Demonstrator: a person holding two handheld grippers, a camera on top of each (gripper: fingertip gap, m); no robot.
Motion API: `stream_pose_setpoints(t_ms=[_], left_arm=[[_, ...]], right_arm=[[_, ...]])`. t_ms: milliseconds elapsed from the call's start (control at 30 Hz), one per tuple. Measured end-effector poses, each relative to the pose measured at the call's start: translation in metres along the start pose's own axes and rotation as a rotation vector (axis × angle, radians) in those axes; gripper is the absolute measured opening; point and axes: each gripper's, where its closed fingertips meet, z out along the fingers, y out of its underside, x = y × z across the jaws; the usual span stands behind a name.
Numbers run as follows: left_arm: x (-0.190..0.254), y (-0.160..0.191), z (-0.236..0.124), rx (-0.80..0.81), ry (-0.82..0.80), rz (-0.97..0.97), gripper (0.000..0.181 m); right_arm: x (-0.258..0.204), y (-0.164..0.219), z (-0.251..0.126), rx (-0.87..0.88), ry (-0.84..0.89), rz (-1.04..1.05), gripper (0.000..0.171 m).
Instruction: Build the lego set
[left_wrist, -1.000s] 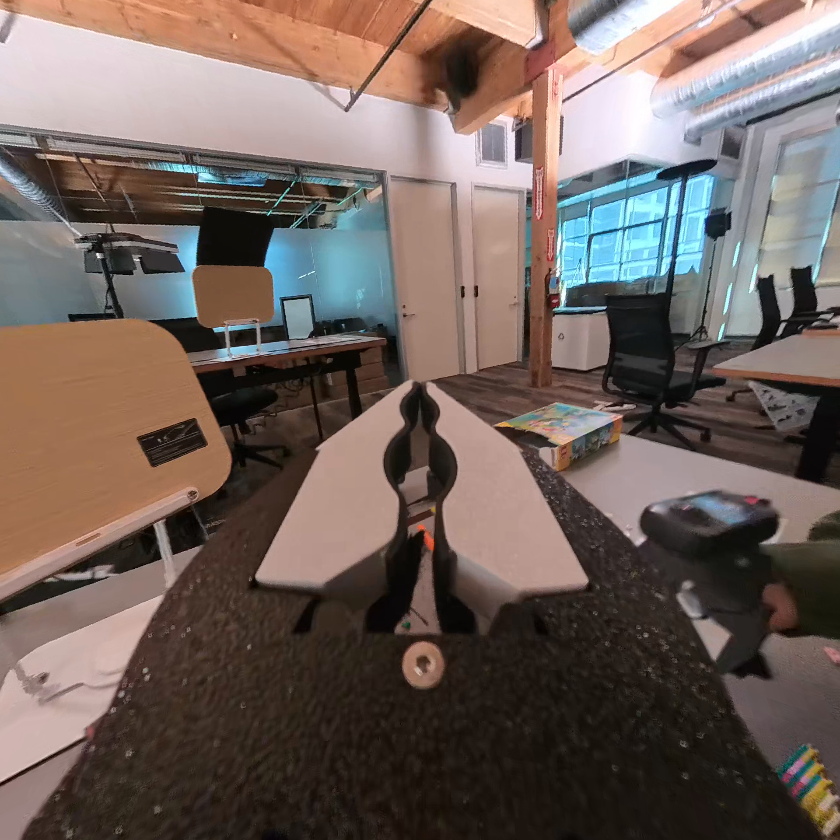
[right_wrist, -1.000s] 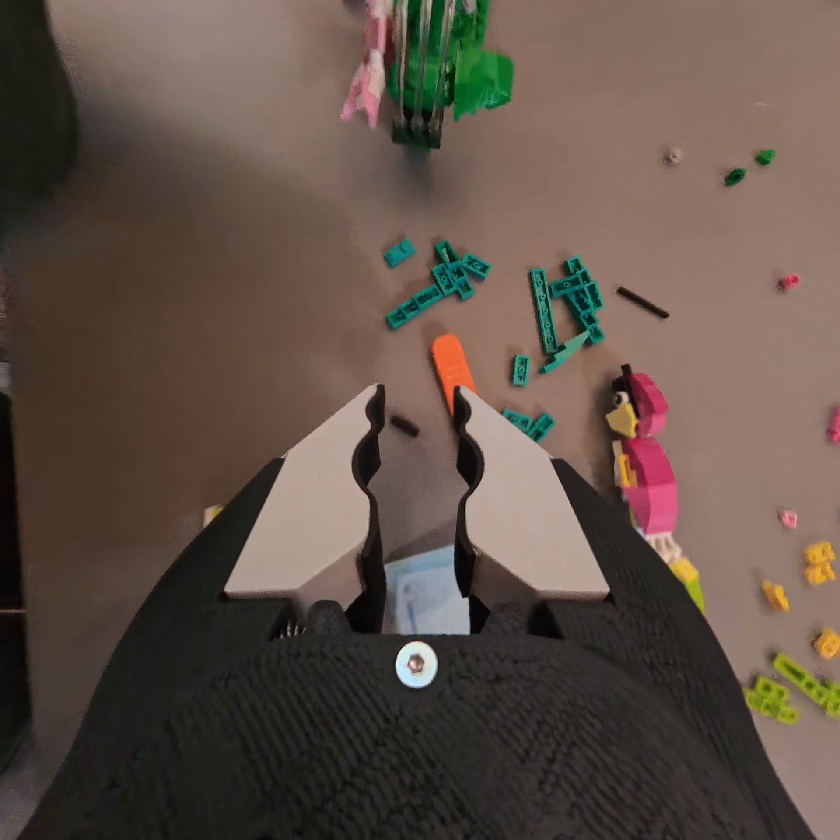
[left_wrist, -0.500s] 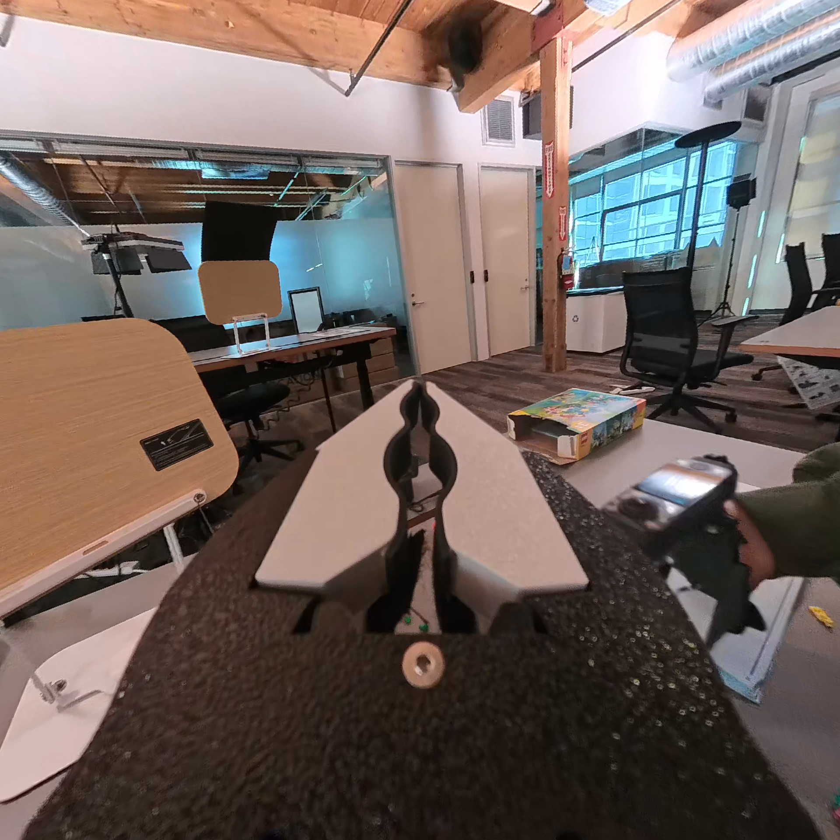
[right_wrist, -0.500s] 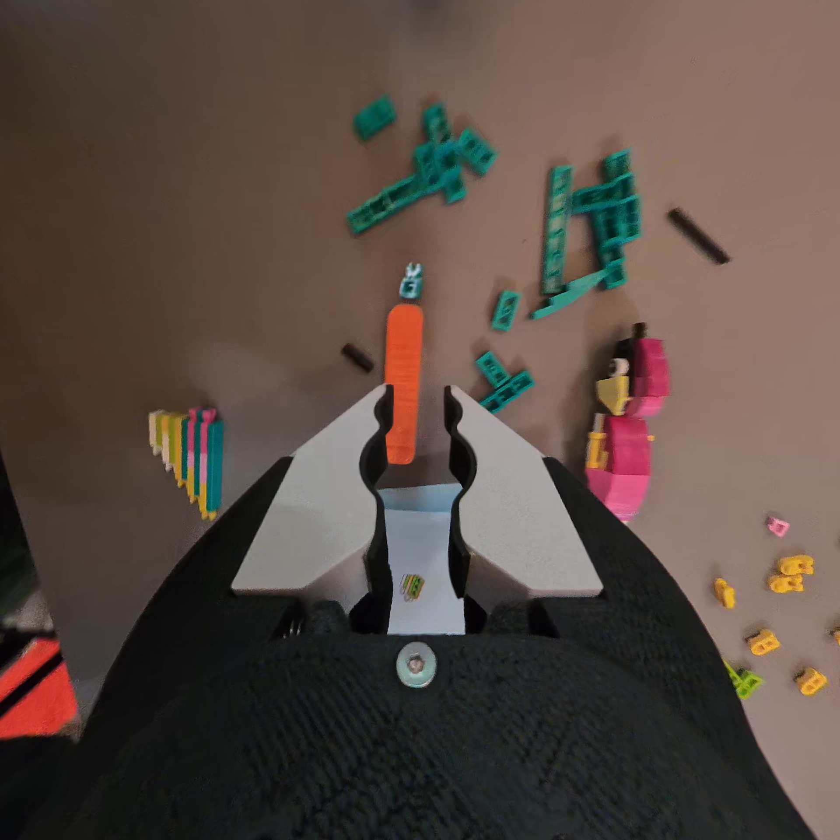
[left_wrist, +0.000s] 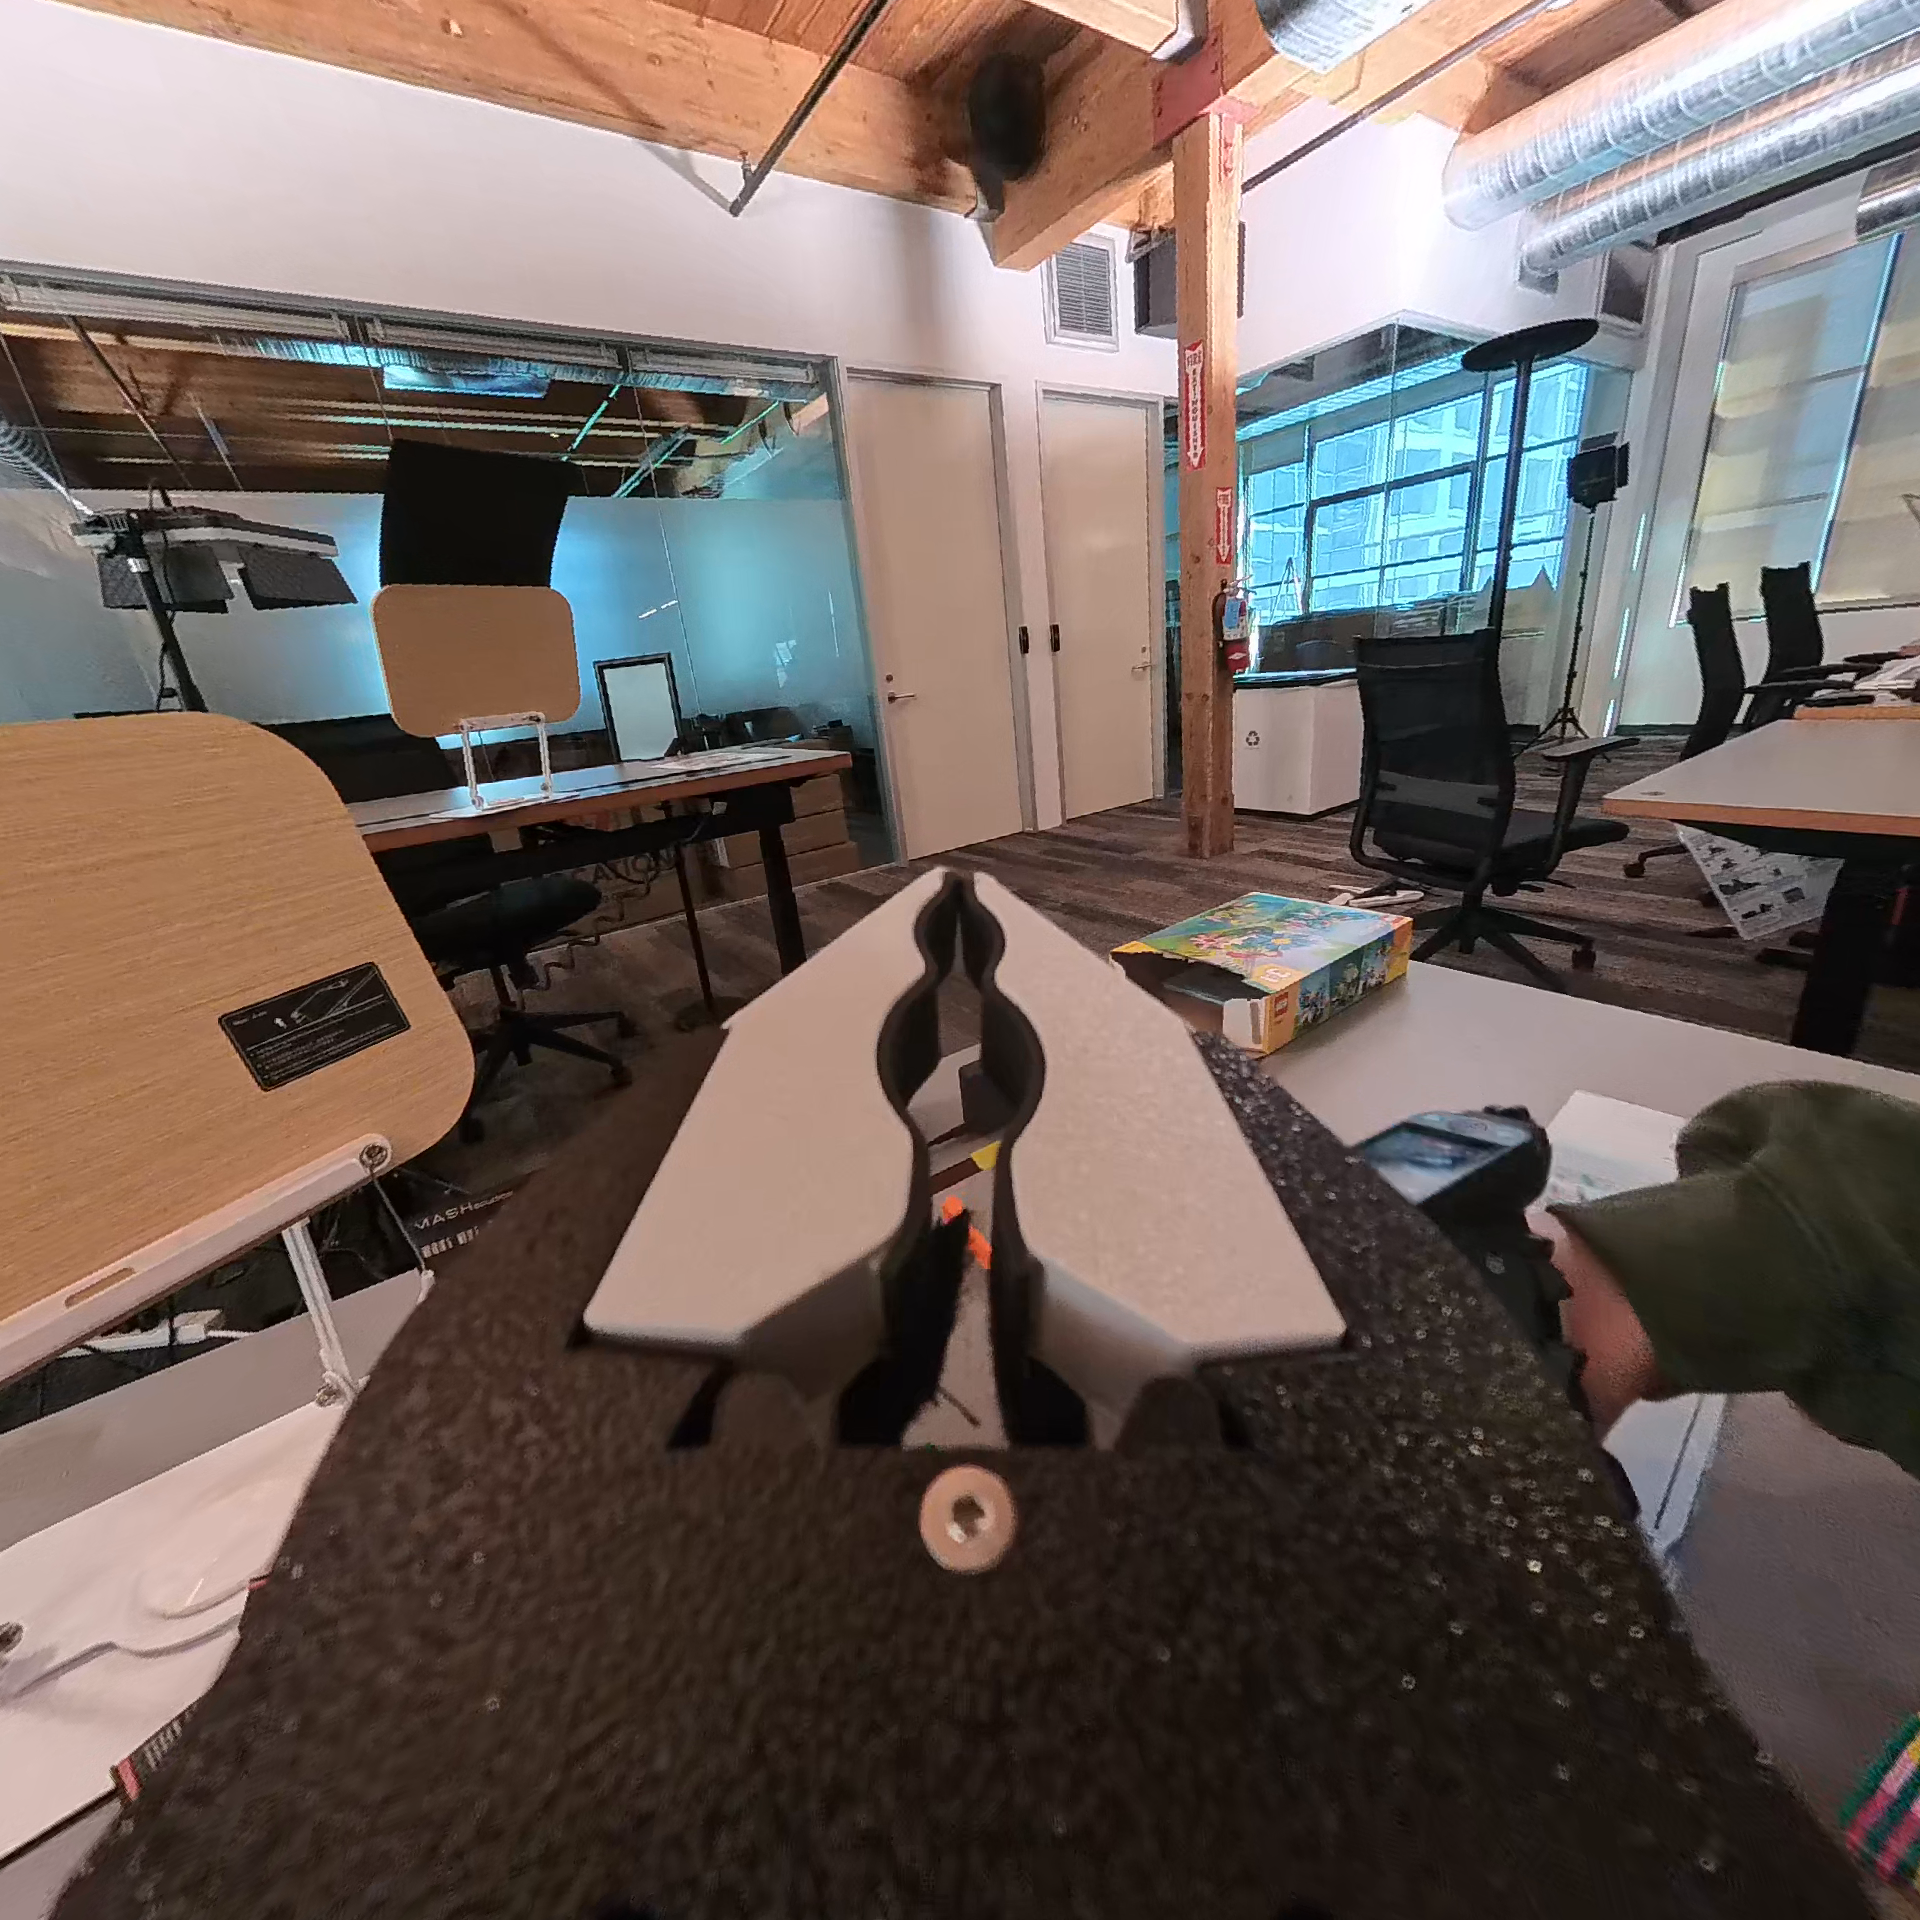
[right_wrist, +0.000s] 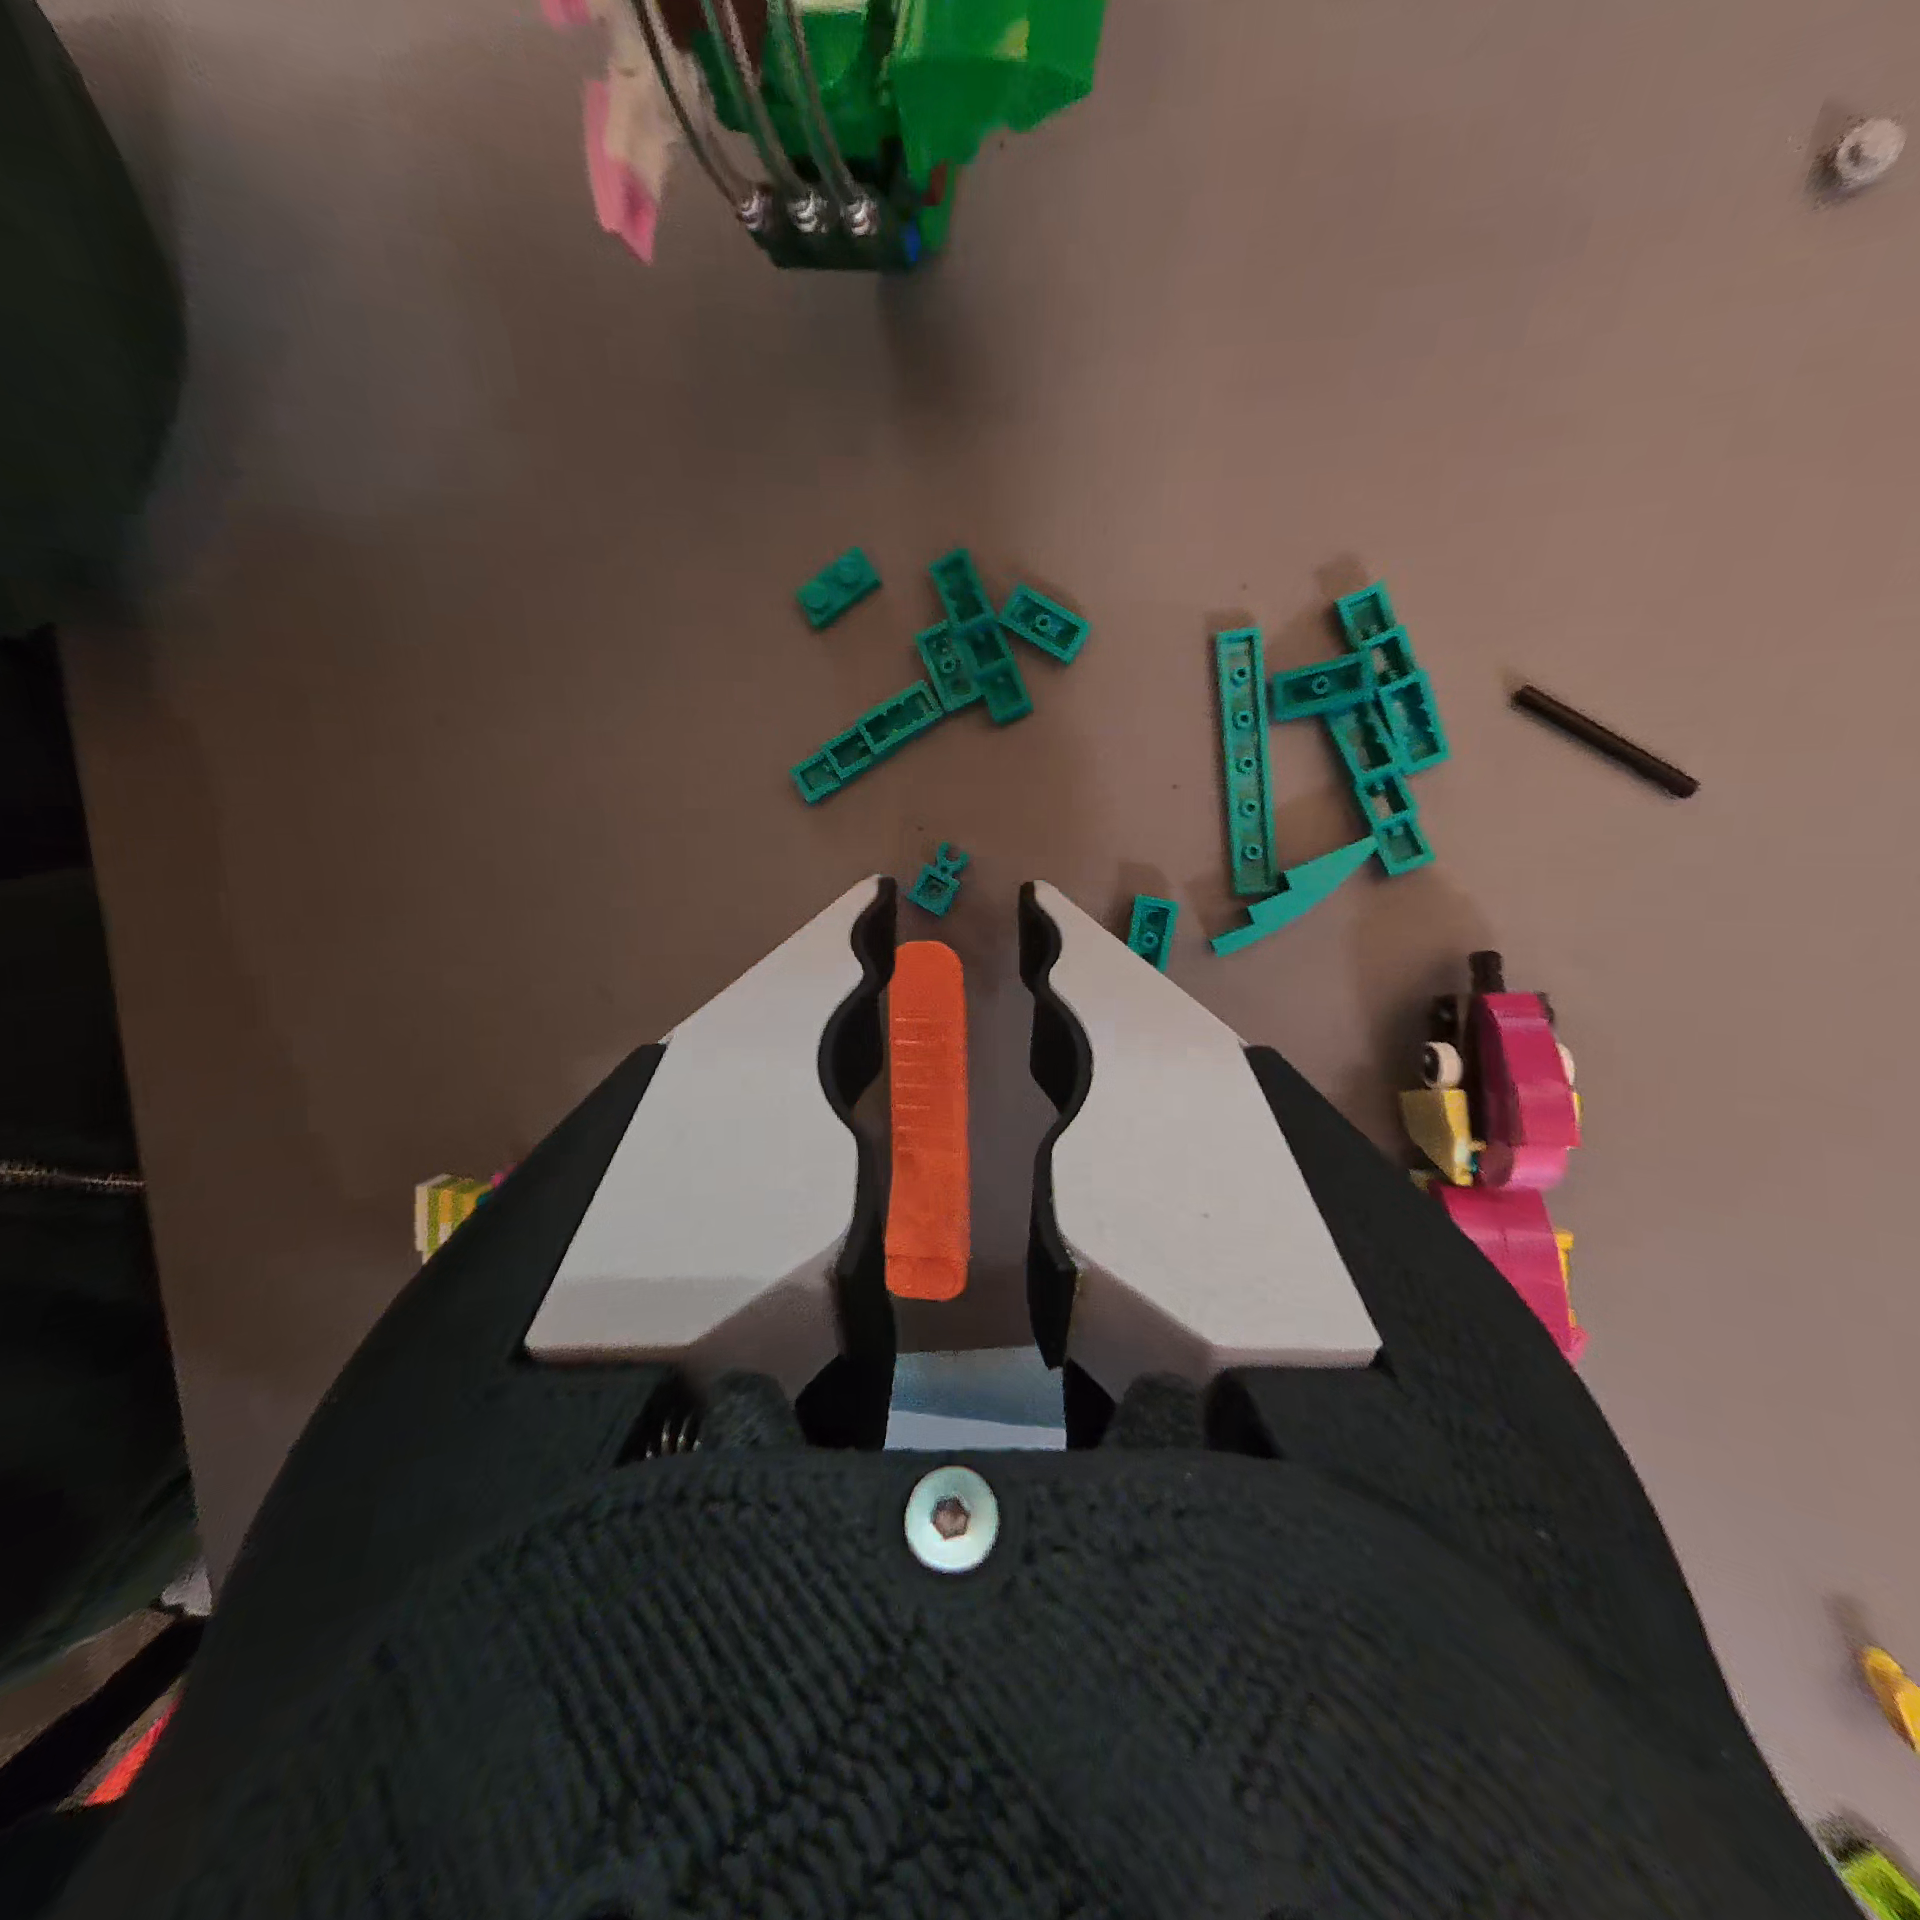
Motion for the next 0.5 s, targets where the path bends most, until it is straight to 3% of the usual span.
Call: stream_pose_setpoints(t_ms=[33, 200, 333, 400, 500], left_arm=[[0.0, 0.0, 0.0, -0.003, 0.0, 0.003, 0.0], [0.004, 0.0, 0.003, -0.006, 0.007, 0.015, 0.0], [0.012, 0.0, 0.006, -0.011, 0.031, 0.013, 0.0], [0.03, 0.0, 0.013, -0.016, 0.11, -0.015, 0.0], [0.093, 0.002, 0.028, -0.037, 0.378, -0.084, 0.0]], right_arm=[[-0.001, 0.001, 0.003, -0.013, 0.01, -0.003, 0.022], [-0.001, 0.001, 0.005, -0.031, 0.061, -0.027, 0.008], [-0.013, 0.007, -0.032, 0.019, 0.189, -0.111, 0.007], [-0.02, 0.019, -0.063, 0.055, 0.323, -0.187, 0.007], [-0.035, 0.049, -0.111, 0.061, 0.613, -0.353, 0.007]])
